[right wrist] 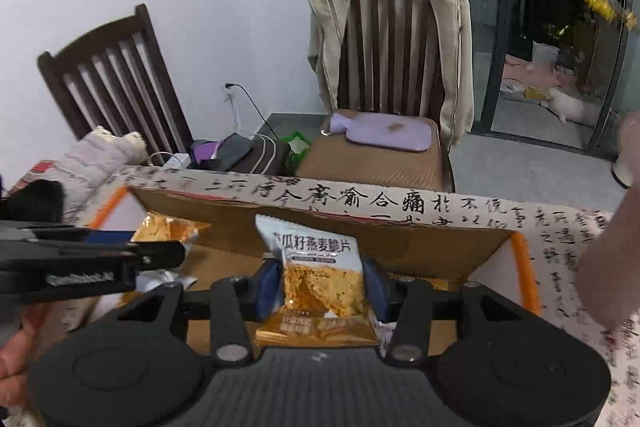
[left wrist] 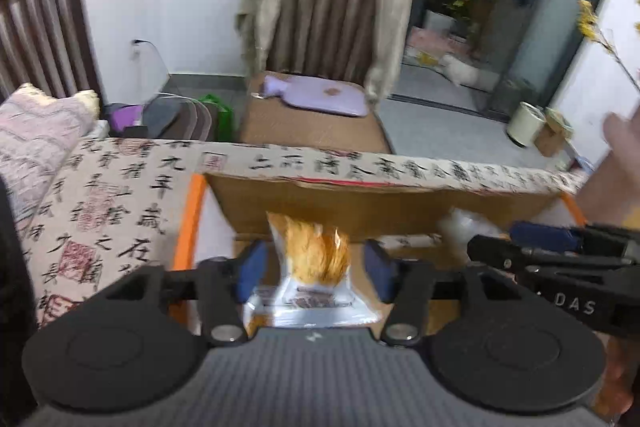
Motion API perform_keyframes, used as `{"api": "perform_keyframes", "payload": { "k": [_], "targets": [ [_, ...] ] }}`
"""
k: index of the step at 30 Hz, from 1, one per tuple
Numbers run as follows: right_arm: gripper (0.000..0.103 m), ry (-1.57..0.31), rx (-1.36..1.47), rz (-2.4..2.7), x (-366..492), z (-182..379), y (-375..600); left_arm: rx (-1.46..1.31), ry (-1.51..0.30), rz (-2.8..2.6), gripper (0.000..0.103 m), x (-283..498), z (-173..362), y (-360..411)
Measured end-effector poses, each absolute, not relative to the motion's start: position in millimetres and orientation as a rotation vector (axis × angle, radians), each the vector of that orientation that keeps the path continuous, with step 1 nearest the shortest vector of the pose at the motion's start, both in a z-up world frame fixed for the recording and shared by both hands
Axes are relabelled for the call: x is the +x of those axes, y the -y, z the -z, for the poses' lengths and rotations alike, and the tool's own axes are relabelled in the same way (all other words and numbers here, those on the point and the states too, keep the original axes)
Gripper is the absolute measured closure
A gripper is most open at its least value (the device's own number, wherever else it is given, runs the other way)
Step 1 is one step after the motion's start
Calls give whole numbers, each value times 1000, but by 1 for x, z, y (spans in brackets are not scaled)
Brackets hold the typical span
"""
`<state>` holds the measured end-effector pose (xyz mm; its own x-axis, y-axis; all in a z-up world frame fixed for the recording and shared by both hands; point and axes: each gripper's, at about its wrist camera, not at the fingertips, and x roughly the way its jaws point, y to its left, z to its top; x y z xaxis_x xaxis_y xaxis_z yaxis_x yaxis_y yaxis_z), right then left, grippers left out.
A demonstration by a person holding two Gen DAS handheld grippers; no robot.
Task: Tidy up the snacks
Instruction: 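Open both tools to drop the packets into the box, then return both tools to the snack pile near the red chip bag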
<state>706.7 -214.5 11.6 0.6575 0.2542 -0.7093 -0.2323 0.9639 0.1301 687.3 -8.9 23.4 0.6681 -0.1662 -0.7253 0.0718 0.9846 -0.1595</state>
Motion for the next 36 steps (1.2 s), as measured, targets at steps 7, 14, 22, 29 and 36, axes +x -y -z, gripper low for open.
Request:
{"api": "perform_keyframes", "payload": {
  "k": [7, 14, 22, 29, 36],
  "targets": [
    [35, -798, 54, -252, 700, -11, 221, -92, -785, 174, 23, 671, -33, 11],
    [26, -771, 3, -217, 665, -44, 234, -80, -769, 170, 22, 641, -61, -1],
    [22, -736, -35, -192, 596, -85, 263, -25, -700, 167, 14, 566, -110, -15],
    [16, -692, -24, -200, 501, -108, 297, 20, -629, 197, 8, 465, -133, -28],
    [14, -633, 13, -221, 409, -126, 322, 59, -525, 256, 3, 358, -149, -31]
  ]
}}
